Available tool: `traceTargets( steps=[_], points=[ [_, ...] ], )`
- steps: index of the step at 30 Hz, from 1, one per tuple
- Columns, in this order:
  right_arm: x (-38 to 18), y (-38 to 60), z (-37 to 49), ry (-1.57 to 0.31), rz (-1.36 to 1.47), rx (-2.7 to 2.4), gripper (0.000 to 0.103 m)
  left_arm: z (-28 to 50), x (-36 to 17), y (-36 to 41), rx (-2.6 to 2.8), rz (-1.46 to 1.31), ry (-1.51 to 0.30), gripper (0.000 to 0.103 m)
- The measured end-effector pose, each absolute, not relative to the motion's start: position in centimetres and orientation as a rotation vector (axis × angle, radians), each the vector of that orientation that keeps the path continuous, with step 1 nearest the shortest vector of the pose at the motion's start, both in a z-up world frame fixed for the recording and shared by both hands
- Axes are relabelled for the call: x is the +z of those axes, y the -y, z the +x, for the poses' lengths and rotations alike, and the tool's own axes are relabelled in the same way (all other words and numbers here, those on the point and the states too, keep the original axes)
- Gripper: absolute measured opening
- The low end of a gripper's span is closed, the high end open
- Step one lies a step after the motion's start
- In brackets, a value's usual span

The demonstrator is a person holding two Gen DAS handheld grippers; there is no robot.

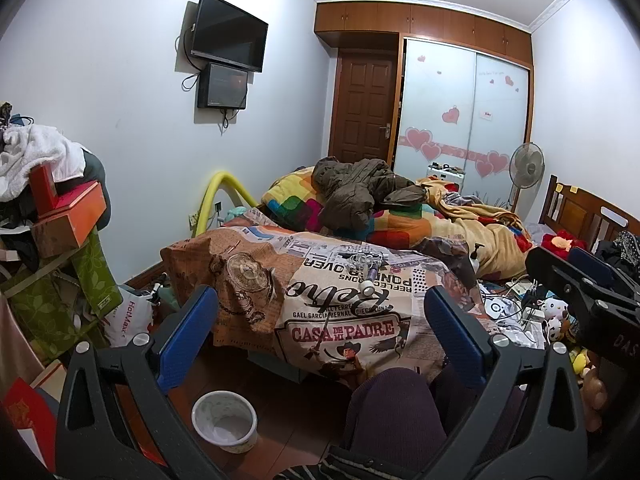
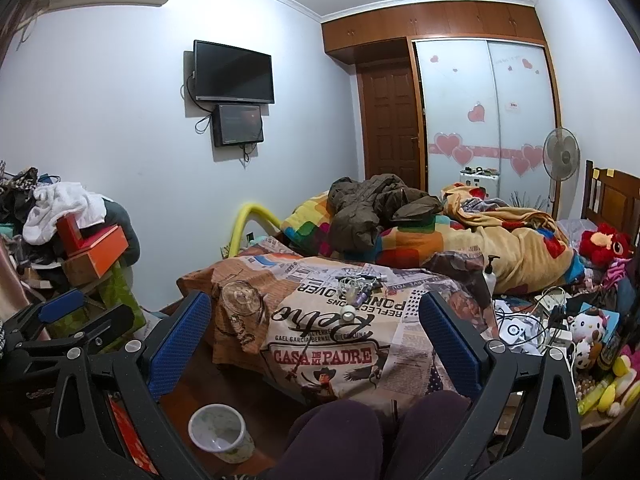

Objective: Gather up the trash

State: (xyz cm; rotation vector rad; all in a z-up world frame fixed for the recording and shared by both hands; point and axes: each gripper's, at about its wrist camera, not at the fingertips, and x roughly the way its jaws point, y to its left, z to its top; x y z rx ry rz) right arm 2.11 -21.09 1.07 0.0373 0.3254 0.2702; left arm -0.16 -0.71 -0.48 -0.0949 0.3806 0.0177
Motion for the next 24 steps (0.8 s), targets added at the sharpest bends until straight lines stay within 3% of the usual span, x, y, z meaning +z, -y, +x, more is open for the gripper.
traceTargets(
  steps=[11, 24],
  points=[
    [-0.5, 22.2, 6.3, -0.372, 0.054, 0.244, 0.103, 2.9, -0.5, 0.3, 0.012, -0.092, -0.408, 0.103],
    [-4.9, 25.3, 16.0, -0.535, 0.077, 0.180, 0.103, 14.3, -3.2, 1.4, -0.017, -0.093, -0.514, 0.103]
  ],
)
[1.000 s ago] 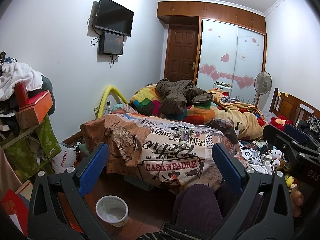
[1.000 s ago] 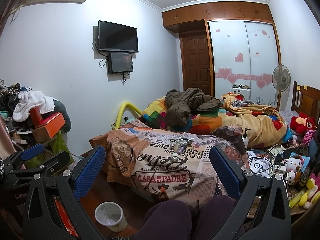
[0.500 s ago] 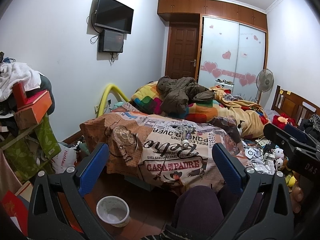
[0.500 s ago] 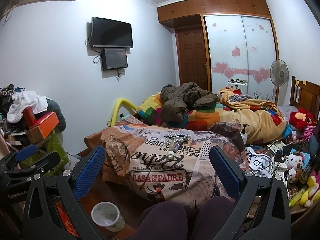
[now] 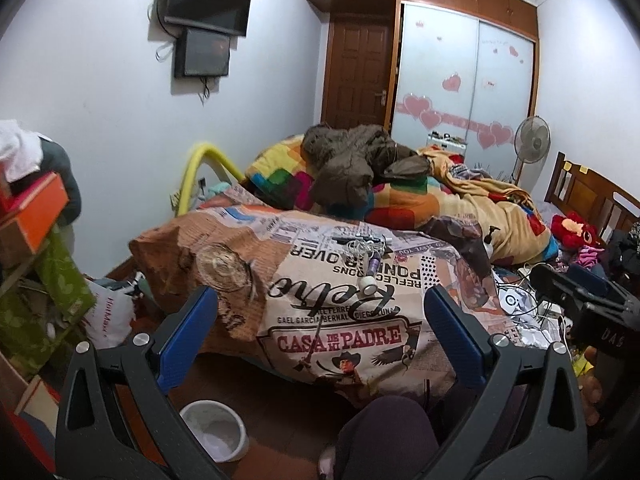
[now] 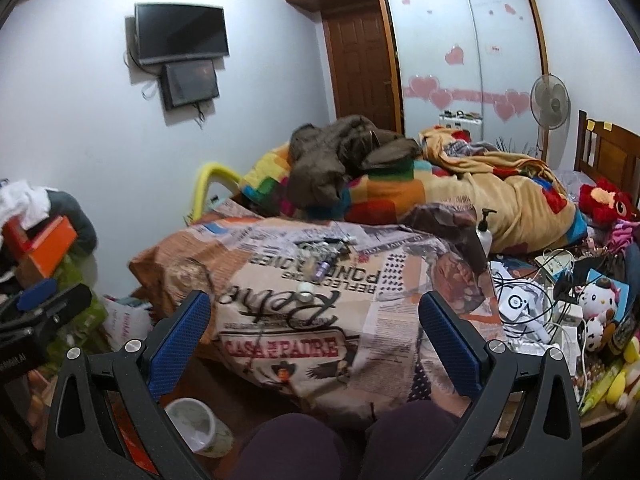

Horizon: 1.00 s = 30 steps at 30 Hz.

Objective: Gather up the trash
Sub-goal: 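Move both grippers down toward the small items on the bed cover, then grasp the white tape roll with the left gripper while the right gripper grasps the pink keychain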

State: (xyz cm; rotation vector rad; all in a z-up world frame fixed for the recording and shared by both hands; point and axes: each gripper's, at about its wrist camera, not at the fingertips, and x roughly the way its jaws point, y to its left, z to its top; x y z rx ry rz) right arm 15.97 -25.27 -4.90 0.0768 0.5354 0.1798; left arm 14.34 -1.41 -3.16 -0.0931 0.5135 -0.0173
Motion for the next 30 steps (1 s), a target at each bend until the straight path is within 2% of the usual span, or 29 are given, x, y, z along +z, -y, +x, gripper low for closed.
traceTargets(
  steps=[19, 22, 24, 28, 30],
  points=[
    [-12.9, 28.7, 32.2, -0.736, 0.050, 0.191, 0.101, 36.1, -15.9, 7.3, -0.101, -0.115, -0.837, 0.102],
    [-14.3, 29.4, 35.3, -0.775, 0.060, 0.204, 0.096, 38.7, -18.2, 8.4, -0.122, -0.112, -0.885, 0.095],
    [-15.2, 29.7, 36.9, -0.797, 0.067, 0.208, 0.095, 40.2, -19.6, 9.0, -0.146, -0.111, -0.919, 0.086],
    [-17.4, 29.8, 40.7, -0.855, 0.051, 0.231, 0.082, 42.7, -22.5, 10.1, -0.179, -0.107, -0.973, 0.079],
    [-18.5, 29.8, 42.4, -0.880, 0.047, 0.247, 0.081, 43.6, -23.6, 10.5, -0.211, -0.117, -0.986, 0.070]
  ],
)
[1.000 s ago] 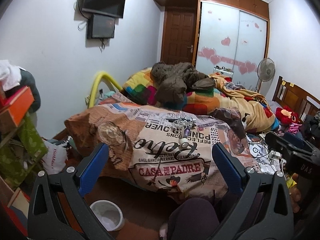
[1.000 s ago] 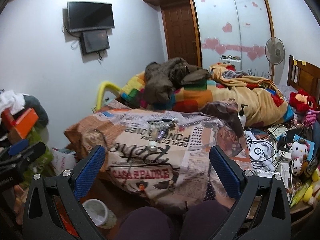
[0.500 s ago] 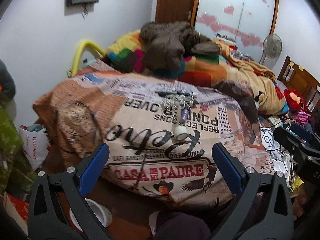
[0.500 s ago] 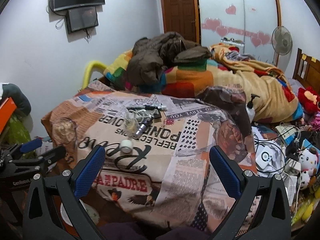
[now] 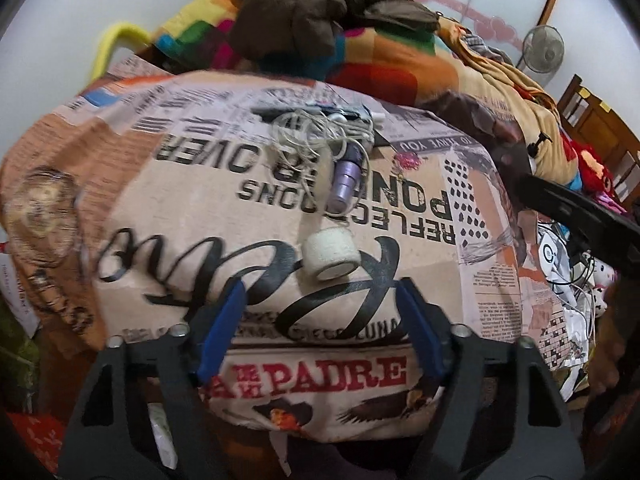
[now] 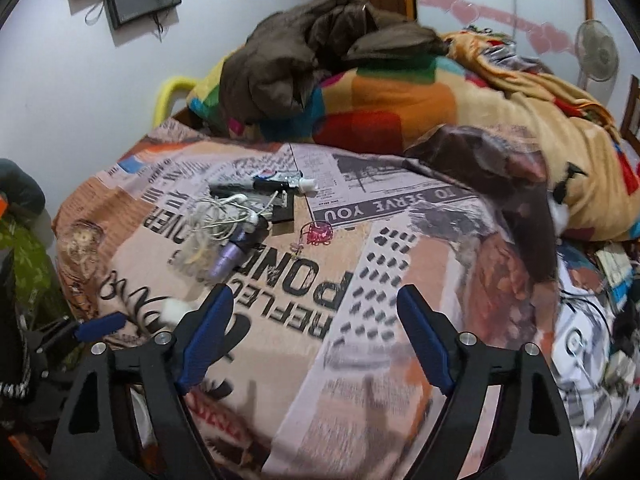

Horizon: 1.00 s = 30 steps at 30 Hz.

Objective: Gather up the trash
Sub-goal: 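Grasp the white tape roll with the left gripper while the right gripper grasps the pink keychain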

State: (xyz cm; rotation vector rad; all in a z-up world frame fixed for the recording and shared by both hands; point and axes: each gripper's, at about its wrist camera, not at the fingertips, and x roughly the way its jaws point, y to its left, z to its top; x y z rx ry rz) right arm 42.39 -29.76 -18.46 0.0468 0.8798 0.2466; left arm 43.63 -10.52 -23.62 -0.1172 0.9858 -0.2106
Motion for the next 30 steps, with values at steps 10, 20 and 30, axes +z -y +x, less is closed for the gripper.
traceTargets(
  steps=[10, 20, 30],
  points=[
    [-22.4, 28.6, 49.9, -0.975, 0.057, 0.336, 0.054, 46.8, -27.1, 11.4, -0.231, -0.138, -1.021, 0.047],
    [-24.5, 26.9, 51.7, -0.990, -0.073, 0.302, 0.028, 46.8, -27.3, 11.1, -0.231, -0.171, -0.991, 0.040],
    [-23.7, 26.9, 51.4, -0.987, -0.062, 0.324, 0.006, 46.2, -26.7, 10.6, -0.228, -0.182, -0.988, 0.040]
  ],
)
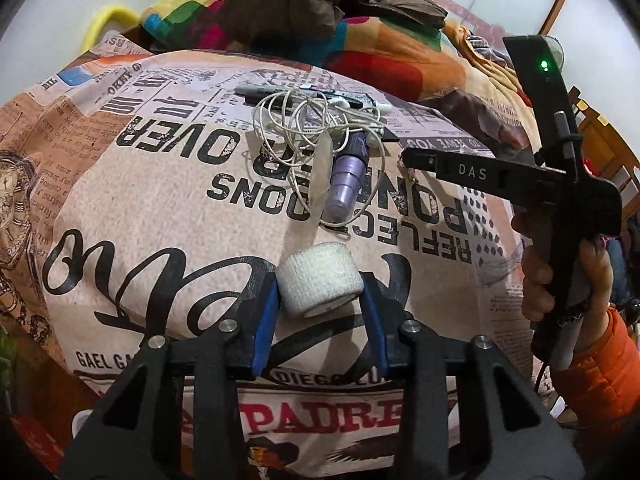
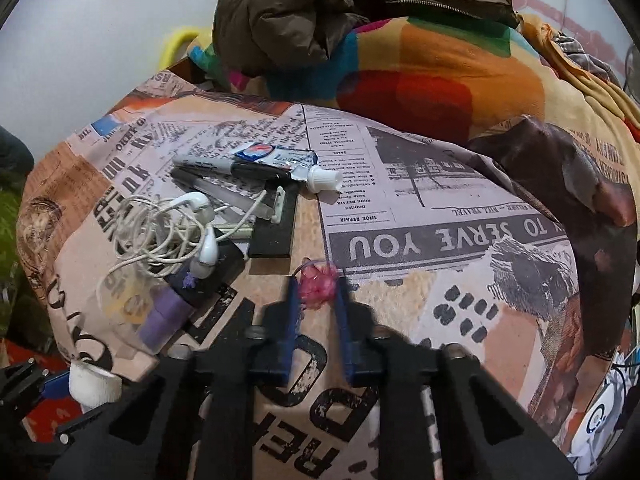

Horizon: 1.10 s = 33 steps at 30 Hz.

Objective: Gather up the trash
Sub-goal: 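Grasp the white tape roll with the left gripper while the right gripper grasps the pink keychain, then carry both held items off the bed toward the white cup on the floor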

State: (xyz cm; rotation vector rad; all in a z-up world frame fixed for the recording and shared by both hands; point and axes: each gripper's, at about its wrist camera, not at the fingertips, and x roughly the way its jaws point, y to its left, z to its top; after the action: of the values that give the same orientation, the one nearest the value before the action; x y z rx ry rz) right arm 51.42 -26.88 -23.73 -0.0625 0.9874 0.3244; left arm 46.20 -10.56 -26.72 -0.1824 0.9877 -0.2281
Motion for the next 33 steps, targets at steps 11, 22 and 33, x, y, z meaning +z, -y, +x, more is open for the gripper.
traceTargets(
  steps=[11, 22, 33],
  points=[
    [-21.2, 27.1, 49.1, -0.988, -0.039, 0.373, 0.004, 44.4, -22.2, 10.2, -0.215, -0.165, -0.913, 0.040],
    [-23.1, 26.2, 51.3, -0.988, -0.091, 0.341, 0.049, 43.6, -21.1, 7.6, -0.152, -0.164, -0.869, 0.040],
    [-25.0, 25.1, 51.3, -0.960, -0.161, 0.295, 0.028, 44.3, -23.4, 7.5, -0.153, -0.167, -0.897, 0.039]
  ],
)
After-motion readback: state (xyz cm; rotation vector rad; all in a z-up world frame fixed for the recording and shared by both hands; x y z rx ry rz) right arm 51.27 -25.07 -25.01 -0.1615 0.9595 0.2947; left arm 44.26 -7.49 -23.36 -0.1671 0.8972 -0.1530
